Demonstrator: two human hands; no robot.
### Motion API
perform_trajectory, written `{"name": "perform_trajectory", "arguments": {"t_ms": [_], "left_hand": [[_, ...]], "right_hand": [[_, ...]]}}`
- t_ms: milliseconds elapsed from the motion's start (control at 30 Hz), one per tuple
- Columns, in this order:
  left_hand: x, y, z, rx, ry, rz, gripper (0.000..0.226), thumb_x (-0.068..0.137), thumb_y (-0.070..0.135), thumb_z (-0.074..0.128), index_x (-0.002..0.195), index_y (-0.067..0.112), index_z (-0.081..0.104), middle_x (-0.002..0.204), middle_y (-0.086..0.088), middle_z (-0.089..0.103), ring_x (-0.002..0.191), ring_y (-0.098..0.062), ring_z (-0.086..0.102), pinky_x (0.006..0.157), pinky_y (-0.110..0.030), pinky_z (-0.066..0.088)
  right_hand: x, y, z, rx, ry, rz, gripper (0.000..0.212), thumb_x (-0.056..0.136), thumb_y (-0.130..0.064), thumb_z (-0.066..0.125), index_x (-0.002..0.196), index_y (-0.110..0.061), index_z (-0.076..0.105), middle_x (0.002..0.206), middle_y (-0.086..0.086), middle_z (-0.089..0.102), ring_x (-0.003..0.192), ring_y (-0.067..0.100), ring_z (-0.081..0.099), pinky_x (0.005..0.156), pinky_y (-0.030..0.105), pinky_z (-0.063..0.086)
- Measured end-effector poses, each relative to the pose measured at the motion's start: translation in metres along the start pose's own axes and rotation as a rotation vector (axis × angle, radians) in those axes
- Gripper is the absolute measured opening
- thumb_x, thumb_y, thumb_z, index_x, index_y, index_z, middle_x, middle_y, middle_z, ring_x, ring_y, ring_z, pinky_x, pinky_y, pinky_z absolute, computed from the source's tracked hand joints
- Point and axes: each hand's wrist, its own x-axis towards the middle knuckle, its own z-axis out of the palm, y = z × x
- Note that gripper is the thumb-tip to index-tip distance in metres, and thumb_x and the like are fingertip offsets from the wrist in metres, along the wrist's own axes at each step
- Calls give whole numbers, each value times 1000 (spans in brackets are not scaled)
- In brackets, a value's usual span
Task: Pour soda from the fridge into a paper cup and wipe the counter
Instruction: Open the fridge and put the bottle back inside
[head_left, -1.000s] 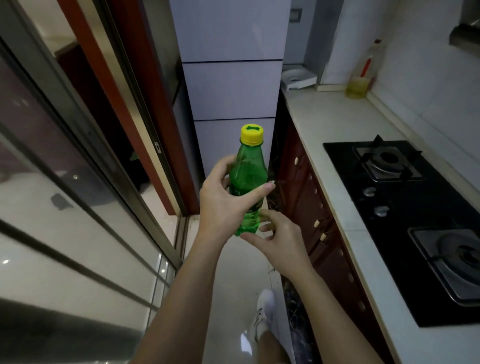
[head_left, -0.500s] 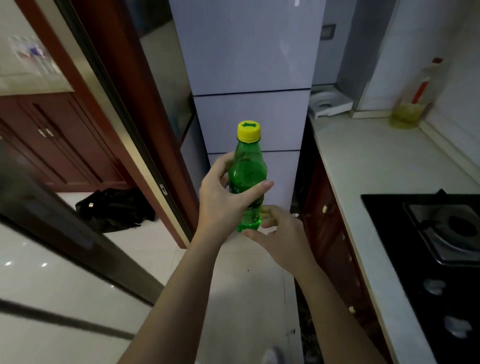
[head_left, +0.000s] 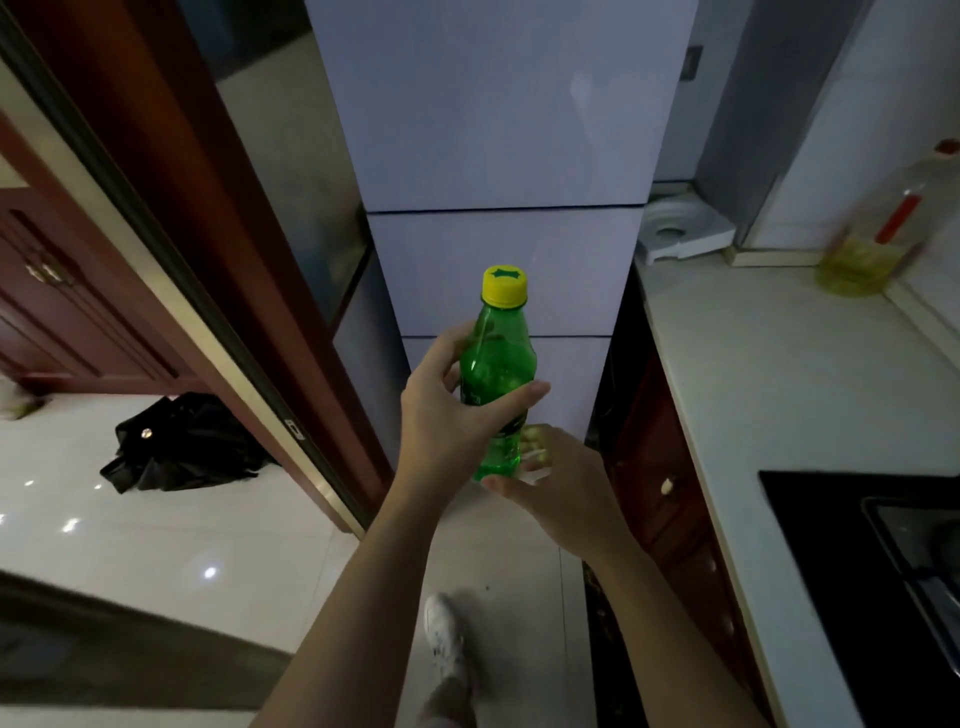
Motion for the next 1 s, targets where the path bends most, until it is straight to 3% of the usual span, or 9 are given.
{"name": "perform_trajectory", "arguments": {"t_ms": [100, 233, 300, 433, 533, 700, 767, 933, 1000], "left_hand": [[43, -19, -1, -19, -12, -9, 58, 71, 23, 89, 121, 14, 61, 109, 3, 70, 104, -13, 69, 87, -41, 60], [114, -43, -12, -56, 1, 9, 59, 72, 18, 88, 123, 9, 60, 109, -2, 70, 102, -15, 71, 86, -41, 60], [154, -51, -21, -69, 18, 7, 59, 72, 17, 89, 123, 10, 60, 109, -2, 71, 102, -15, 71, 85, -39, 60], [228, -66, -42, -79, 51, 25, 59, 70, 16, 90, 121, 13, 62, 106, 3, 72, 100, -12, 71, 83, -34, 60], [276, -73, -58, -61, 70, 39, 62, 69, 20, 91, 124, 14, 61, 109, 5, 71, 101, -8, 70, 83, -30, 60], [339, -78, -72, -63, 119, 65, 65, 70, 22, 90, 127, 15, 60, 114, 3, 69, 103, -7, 68, 81, -21, 56], [358, -77, -76, -60, 127, 72, 65, 70, 23, 90, 127, 16, 61, 113, 5, 69, 102, -5, 68, 80, -19, 55], [401, -68, -89, -61, 183, 118, 60, 68, 32, 89, 121, 19, 63, 108, 4, 72, 99, -12, 70, 83, -41, 60], [415, -57, -93, -36, 216, 142, 58, 68, 32, 89, 119, 21, 64, 106, 6, 72, 98, -10, 70, 83, -42, 60]], "right_hand": [[47, 3, 6, -37, 2, -6, 37, 70, -51, 80, 100, -39, 61, 96, -17, 66, 86, -4, 62, 71, 20, 51], [123, 0, 18, -89, 14, -28, 51, 68, -61, 73, 108, -31, 62, 102, -15, 65, 90, 0, 62, 77, 31, 56], [165, -9, 24, -106, 14, -14, 46, 69, -57, 78, 107, -35, 61, 104, -15, 65, 90, -1, 62, 78, 31, 56], [243, -33, 38, -151, -14, -26, 37, 71, -50, 82, 88, -51, 50, 93, -24, 58, 86, -8, 57, 73, 13, 48], [292, -50, 48, -155, -11, -57, 38, 71, -48, 83, 86, -51, 48, 91, -25, 56, 86, -11, 55, 68, 6, 43], [353, -69, 56, -172, -4, -105, 34, 71, -52, 80, 93, -38, 58, 91, -16, 59, 83, 0, 56, 71, 23, 51], [374, -75, 57, -186, -15, -127, 35, 71, -55, 79, 93, -39, 56, 91, -16, 59, 83, 0, 56, 71, 23, 51], [421, -91, 56, -177, -15, -249, 38, 72, -61, 75, 102, -42, 62, 97, -21, 63, 90, -3, 57, 79, 23, 52], [440, -100, 53, -192, -7, -304, 38, 72, -63, 74, 102, -43, 62, 96, -21, 63, 90, -3, 58, 79, 24, 53]]}}
